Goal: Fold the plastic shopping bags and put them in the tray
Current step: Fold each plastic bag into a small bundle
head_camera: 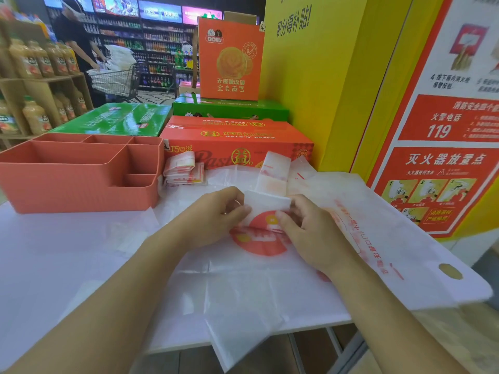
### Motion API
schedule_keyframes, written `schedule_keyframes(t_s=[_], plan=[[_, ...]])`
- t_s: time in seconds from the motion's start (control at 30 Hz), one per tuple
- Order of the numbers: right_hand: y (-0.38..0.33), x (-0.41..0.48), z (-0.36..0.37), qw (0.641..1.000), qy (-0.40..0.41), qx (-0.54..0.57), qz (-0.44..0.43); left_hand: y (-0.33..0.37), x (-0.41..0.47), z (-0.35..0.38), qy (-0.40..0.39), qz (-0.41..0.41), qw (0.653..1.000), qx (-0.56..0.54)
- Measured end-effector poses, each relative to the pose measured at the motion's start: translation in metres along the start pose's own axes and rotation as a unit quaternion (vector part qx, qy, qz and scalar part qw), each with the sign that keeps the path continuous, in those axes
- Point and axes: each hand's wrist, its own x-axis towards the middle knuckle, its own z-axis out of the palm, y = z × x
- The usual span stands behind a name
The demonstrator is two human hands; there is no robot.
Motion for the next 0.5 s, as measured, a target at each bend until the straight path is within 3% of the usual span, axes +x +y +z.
schedule_keyframes(t_s=[0.5], plan=[[0.0061, 0.0067, 0.0068, 0.997, 0.022, -0.052, 0.045, -0.0014, 0.0024, 0.0086, 0.006, -0.033, 0.999, 0.006]])
